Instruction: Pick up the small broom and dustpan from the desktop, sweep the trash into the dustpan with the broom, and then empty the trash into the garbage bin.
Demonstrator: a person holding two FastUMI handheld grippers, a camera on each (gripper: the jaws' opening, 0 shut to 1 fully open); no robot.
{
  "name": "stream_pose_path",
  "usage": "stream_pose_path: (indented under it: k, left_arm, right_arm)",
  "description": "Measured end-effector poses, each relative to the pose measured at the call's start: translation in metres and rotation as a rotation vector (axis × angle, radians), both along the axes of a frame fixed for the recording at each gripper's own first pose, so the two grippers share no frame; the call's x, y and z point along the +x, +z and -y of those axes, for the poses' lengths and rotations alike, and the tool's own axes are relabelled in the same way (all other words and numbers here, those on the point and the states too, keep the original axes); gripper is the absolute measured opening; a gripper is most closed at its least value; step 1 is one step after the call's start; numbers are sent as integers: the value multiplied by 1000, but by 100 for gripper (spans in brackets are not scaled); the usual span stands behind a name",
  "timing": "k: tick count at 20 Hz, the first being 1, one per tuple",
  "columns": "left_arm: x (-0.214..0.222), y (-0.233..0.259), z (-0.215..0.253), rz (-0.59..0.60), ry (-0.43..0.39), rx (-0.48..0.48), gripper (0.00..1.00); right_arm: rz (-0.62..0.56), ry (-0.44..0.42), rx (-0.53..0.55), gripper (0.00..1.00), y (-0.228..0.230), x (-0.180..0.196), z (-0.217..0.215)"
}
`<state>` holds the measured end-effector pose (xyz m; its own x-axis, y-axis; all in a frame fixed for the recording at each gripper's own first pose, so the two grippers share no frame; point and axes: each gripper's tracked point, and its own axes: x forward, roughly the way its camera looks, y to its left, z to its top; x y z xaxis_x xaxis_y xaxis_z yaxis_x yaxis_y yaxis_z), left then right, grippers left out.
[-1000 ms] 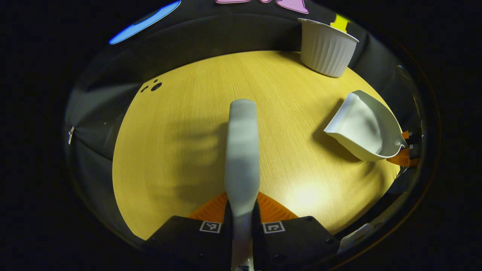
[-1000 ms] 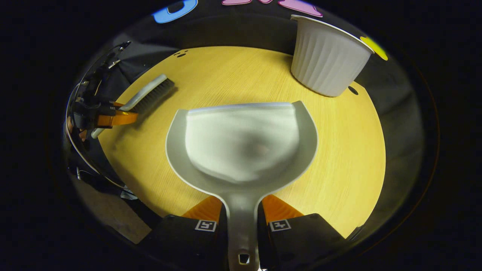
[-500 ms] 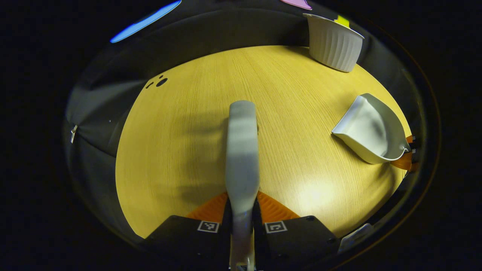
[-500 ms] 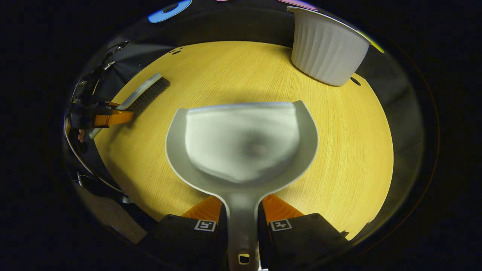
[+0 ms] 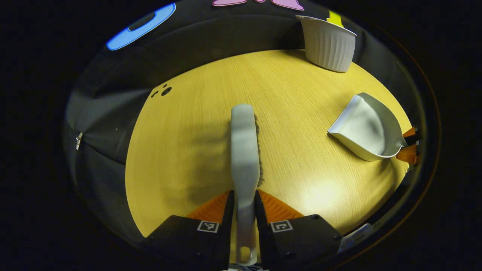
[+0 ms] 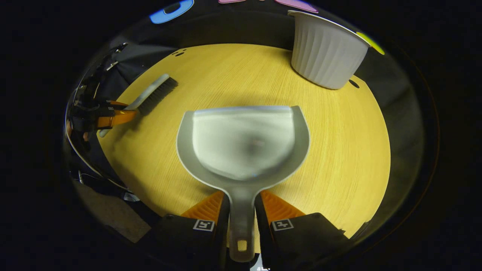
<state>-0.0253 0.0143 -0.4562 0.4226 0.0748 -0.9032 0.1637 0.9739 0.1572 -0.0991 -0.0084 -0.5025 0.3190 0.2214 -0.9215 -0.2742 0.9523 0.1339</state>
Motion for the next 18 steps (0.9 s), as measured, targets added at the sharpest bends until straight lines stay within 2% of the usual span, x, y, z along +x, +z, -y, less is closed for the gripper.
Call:
stream_pose_path:
  k: [4,7,9,10,11,14,15,16,18]
  left_arm:
    - [-5,33,0,58,-16,5,36]
    - [2,69,8,139,-19,-24,35]
    - [14,98,13,223,-16,-49,35]
    - [23,114,16,271,-11,-62,29]
    - [32,133,20,323,-8,-74,35]
    - [59,191,24,483,6,-109,35]
    - [66,210,27,529,8,-120,28]
    - [71,229,30,575,7,-129,35]
    - [82,263,33,659,-2,-143,35]
  right_arm:
    - [44,17,35,39,44,-6,0]
    - [135,-10,48,37,89,7,0]
    - [223,-50,79,37,125,26,-3]
    - [272,-81,81,37,142,37,-1]
    - [315,-111,76,37,157,48,4]
    - [457,-163,113,37,210,76,7]
    - [516,-169,133,37,228,85,6]
    - [576,-167,153,37,247,91,5]
    - [691,-161,176,36,284,101,4]
